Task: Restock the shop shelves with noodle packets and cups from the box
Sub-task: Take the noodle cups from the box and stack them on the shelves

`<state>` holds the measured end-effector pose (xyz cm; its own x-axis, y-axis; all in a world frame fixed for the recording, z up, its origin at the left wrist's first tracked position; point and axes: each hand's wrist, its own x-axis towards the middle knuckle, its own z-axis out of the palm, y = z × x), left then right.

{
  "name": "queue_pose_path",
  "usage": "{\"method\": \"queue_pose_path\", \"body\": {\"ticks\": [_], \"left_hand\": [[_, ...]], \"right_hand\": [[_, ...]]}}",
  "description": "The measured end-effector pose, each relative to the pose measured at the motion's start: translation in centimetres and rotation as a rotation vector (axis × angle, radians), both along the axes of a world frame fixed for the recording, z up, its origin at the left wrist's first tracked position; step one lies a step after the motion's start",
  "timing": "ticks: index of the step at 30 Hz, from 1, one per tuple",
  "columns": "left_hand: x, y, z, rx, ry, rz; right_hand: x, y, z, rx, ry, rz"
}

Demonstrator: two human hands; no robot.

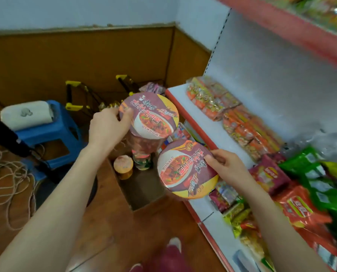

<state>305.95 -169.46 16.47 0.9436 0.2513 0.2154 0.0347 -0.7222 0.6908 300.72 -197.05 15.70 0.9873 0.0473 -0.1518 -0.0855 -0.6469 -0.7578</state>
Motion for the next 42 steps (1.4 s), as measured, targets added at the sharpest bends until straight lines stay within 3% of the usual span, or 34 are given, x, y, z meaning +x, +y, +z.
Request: {"method": "queue_pose_path", "body": {"ticks": [6,16,25,36,42], "left_hand": [[-2.5,-4.9,9.9,0.049,-0.083,-0.146],[-10.2,-16.4,19.7,-0.034,-0.243,-0.336],[-19.3,-28.1,24.4,-0.245,-0.225,-0.604],[-24.2,-41.5,28.4,-0.28,-0.186,-0.854],[-25.8,-50.5,30.3,-0.338,-0.143,-1.094]], "right_hand": [[-5.6,-5.1,8.7,-0.075,-0.167,-0.175],[-19.1,-16.0,16.7,-0.101,-0.287,-0.433],[-32.7,-24.7,22.0,-0.058,-0.296,-0.623],[-43.5,-32.6,24.8,-0.04,-0.387,-0.907],[-48.3,-36.3,25.4,-0.065,-0.415,-1.103]]}}
